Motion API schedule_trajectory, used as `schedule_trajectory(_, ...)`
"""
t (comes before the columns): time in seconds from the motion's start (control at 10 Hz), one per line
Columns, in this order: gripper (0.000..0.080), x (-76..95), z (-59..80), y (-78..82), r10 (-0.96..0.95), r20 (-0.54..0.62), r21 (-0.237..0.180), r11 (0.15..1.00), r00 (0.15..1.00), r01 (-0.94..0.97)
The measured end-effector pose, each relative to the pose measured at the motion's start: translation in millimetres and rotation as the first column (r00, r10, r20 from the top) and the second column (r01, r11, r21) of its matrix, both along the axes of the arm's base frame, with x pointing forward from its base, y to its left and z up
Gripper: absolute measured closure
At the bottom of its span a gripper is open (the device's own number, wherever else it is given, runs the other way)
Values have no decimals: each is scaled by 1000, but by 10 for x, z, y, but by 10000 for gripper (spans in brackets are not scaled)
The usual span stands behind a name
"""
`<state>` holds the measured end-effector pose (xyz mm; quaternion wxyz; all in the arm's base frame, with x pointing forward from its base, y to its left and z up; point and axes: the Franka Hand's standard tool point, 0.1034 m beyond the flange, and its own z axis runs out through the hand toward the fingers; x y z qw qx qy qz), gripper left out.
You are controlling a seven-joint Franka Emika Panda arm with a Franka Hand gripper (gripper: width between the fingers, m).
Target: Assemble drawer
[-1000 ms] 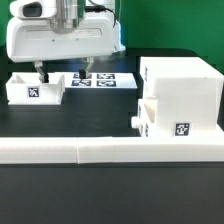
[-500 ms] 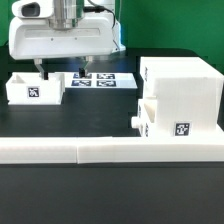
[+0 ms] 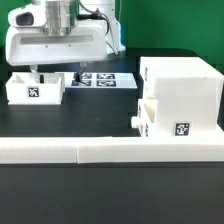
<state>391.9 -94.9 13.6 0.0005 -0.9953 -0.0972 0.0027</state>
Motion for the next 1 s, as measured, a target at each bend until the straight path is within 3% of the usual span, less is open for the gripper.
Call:
schedule_trajectory(0.6,151,-57,-93,43,18,17,-6,1000,1000,-18)
schedule_trajectory(0.7,284,-57,-93,44,18,17,-6,1000,1000,-18)
schedule_trajectory(0.8,284,-57,-93,44,18,17,-6,1000,1000,-18)
schedule_trajectory(1.0,558,-56,-93,44,18,17,-6,1000,1000,-18)
